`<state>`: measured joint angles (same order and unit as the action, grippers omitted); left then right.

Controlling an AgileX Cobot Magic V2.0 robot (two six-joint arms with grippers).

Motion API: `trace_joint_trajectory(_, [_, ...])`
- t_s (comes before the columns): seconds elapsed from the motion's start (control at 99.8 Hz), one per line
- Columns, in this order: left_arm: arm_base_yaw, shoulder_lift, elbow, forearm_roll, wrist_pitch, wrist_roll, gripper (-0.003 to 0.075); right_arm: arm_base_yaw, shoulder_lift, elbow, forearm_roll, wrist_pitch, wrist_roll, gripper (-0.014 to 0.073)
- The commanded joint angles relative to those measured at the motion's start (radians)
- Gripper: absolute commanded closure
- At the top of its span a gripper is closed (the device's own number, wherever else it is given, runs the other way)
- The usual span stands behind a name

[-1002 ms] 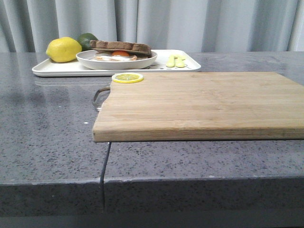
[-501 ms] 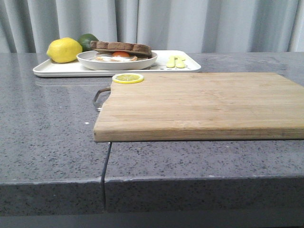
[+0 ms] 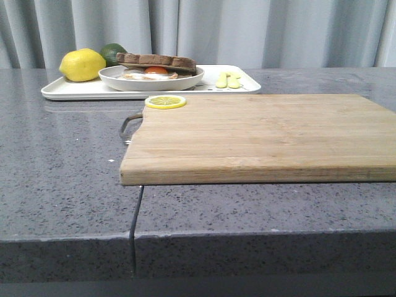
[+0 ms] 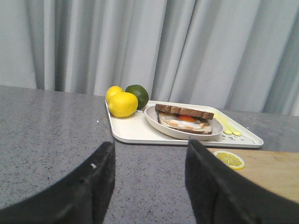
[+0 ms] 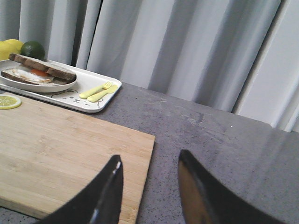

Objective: Place bread and move sandwich to tray

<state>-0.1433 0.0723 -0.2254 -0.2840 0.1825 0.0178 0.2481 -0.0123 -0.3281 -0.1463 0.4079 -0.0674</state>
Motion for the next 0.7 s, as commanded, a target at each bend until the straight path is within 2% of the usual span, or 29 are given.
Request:
trace_joint_trajectory(0.0, [-0.009,0.01,-0.019,-0.003,-0.072,0.001,0.043,-0.005,-0.012,-0.022,-0.003,-0.078,-0.004,0.0335])
trace_joint_trajectory(0.09, [-0.009,0.01,-0.019,-0.003,-0.072,0.001,0.0521,-0.005,-0.012,-0.022,-0.003,-0.079,-0.004,0.0429])
trace_joint_trajectory(0.261, [-0.009,0.01,-0.019,-0.003,-0.072,0.001,0.0739,-0.005,-0.012,-0.022,-0.003,-0.079,-0.004,0.0669])
trace_joint_trajectory(0.692, [-0.009,0.01,-0.019,-0.003,-0.072,0.001,0.0739,-0.005,-0.012,-0.022,-0.003,-0.078,-0.004,0.0661])
